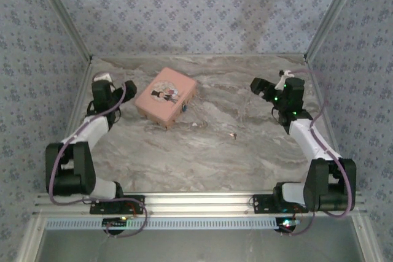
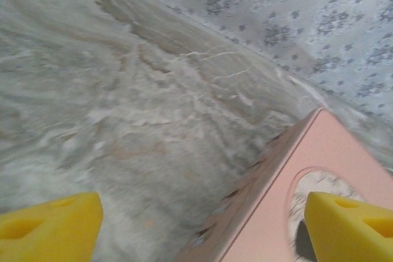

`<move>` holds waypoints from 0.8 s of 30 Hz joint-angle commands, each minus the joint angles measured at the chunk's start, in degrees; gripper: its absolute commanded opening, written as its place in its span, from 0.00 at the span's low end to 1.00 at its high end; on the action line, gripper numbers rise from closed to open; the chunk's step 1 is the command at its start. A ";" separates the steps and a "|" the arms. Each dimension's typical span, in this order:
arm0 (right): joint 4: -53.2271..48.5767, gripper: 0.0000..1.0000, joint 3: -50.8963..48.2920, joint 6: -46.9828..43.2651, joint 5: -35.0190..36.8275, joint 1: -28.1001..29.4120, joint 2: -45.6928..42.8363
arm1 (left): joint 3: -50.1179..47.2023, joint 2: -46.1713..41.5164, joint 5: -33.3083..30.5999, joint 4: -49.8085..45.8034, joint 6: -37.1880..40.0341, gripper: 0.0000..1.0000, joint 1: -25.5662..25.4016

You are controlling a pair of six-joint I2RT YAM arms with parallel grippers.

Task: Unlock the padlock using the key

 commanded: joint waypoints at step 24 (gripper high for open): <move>-18.51 0.95 -10.19 -2.50 -1.89 9.64 -17.04 | 38.32 32.23 21.56 -20.36 3.99 0.84 -15.70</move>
